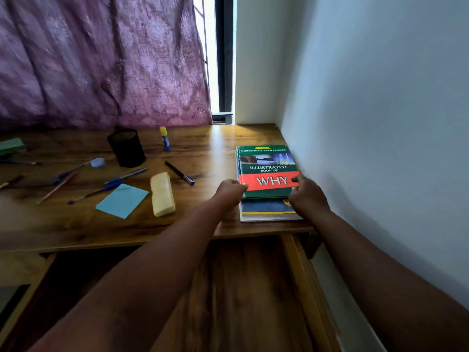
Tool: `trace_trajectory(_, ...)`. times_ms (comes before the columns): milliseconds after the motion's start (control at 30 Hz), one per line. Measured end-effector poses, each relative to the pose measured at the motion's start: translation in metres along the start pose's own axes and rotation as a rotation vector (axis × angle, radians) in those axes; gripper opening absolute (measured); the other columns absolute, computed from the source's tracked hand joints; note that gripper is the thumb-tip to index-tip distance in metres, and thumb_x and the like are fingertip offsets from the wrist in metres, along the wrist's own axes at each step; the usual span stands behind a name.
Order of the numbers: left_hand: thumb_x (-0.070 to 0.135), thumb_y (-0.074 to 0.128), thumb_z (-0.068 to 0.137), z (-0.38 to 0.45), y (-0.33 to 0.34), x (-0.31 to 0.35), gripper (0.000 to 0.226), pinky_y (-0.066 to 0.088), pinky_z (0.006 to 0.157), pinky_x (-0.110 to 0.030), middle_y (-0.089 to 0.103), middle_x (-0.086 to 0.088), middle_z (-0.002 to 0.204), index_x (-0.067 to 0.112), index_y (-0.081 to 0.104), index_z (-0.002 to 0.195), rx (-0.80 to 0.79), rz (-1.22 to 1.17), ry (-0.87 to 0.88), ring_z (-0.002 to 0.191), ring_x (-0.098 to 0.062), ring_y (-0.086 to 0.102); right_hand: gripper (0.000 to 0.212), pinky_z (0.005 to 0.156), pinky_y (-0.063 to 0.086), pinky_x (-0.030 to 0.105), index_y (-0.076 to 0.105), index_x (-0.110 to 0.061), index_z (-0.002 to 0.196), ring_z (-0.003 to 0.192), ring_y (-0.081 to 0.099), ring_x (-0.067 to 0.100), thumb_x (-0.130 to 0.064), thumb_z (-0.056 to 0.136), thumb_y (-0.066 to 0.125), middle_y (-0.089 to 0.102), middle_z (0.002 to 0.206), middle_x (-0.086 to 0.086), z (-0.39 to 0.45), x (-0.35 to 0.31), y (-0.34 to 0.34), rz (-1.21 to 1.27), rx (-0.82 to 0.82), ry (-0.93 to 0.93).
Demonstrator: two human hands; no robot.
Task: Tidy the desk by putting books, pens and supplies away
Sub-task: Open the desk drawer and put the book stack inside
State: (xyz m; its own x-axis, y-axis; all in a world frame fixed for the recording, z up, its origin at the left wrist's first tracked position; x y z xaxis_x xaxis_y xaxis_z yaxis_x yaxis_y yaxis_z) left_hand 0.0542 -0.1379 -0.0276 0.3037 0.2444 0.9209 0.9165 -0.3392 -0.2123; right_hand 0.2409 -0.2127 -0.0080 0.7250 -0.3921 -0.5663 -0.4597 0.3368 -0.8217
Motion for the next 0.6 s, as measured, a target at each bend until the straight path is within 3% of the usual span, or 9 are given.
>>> trace_trajectory(100, 0.01, 0.061, 0.09, 0.029, 0.007, -0.007, 0.015, 0.037, 0.066, -0.03, 0.05, -0.009, 0.071, 0.01, 0.053, 0.077, 0.077, 0.025, -0.067, 0.065, -0.021, 0.046, 0.045, 0.094, 0.043, 0.04, 0.045, -0.011, 0.129, 0.115, 0.053, 0.036, -0.028, 0.087, 0.048, 0.054, 0.128, 0.018, 0.027, 0.016, 0.016, 0.065, -0.03, 0.216)
trace_trajectory(200, 0.012, 0.062, 0.088, 0.045, 0.011, -0.007, 0.015, 0.038, 0.063, -0.031, 0.048, -0.009, 0.068, 0.008, 0.053, 0.076, 0.152, -0.004, -0.118, 0.064, -0.023, 0.047, 0.049, 0.097, 0.043, 0.039, 0.052, -0.01, 0.123, 0.114, 0.054, 0.036, -0.039, 0.083, 0.049, 0.058, 0.125, 0.015, 0.041, 0.025, 0.025, 0.117, -0.034, 0.397)
trace_trajectory(267, 0.018, 0.064, 0.086, 0.05, 0.015, -0.004, 0.016, 0.041, 0.065, -0.03, 0.052, -0.01, 0.074, 0.005, 0.056, 0.091, 0.18, 0.036, -0.127, 0.07, -0.024, 0.052, 0.043, 0.096, 0.044, 0.038, 0.059, -0.012, 0.114, 0.107, 0.058, 0.034, -0.036, 0.078, 0.053, 0.063, 0.116, 0.013, 0.048, 0.023, 0.026, 0.135, -0.044, 0.419)
trace_trajectory(400, 0.026, 0.068, 0.081, 0.052, 0.014, -0.011, 0.047, 0.048, 0.079, -0.03, 0.062, -0.014, 0.109, 0.002, 0.05, 0.117, 0.255, 0.11, -0.142, 0.098, -0.03, 0.061, 0.042, 0.089, 0.05, 0.036, 0.063, -0.012, 0.105, 0.1, 0.062, 0.033, -0.031, 0.069, 0.055, 0.066, 0.109, 0.011, 0.041, 0.027, 0.027, 0.221, -0.077, 0.449)
trace_trajectory(467, 0.027, 0.069, 0.079, 0.051, 0.015, -0.016, 0.046, 0.052, 0.083, -0.032, 0.064, -0.014, 0.11, 0.004, 0.054, 0.117, 0.249, 0.12, -0.145, 0.098, -0.029, 0.063, 0.033, 0.085, 0.049, 0.033, 0.062, -0.011, 0.104, 0.101, 0.061, 0.033, -0.025, 0.075, 0.056, 0.066, 0.111, 0.012, 0.038, 0.033, 0.026, 0.282, -0.083, 0.46)
trace_trajectory(600, 0.032, 0.062, 0.086, 0.042, 0.019, -0.021, 0.035, 0.048, 0.073, -0.029, 0.063, -0.01, 0.101, 0.008, 0.058, 0.111, 0.161, 0.078, -0.149, 0.091, -0.027, 0.062, 0.037, 0.084, 0.052, 0.034, 0.063, -0.01, 0.11, 0.096, 0.062, 0.03, -0.02, 0.077, 0.052, 0.066, 0.103, 0.009, 0.029, 0.035, 0.027, 0.419, -0.067, 0.482)
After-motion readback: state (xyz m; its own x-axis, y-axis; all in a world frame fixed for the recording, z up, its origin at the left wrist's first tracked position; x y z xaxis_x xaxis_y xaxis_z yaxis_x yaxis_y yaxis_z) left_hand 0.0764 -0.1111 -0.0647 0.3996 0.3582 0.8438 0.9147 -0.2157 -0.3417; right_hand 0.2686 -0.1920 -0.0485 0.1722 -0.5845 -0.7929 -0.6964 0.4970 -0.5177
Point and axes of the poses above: each hand's wrist, its own z-axis towards the middle knuckle, its own y-axis out of the palm, x = y × z, the point moved 5 cm from there along z, towards the middle knuckle
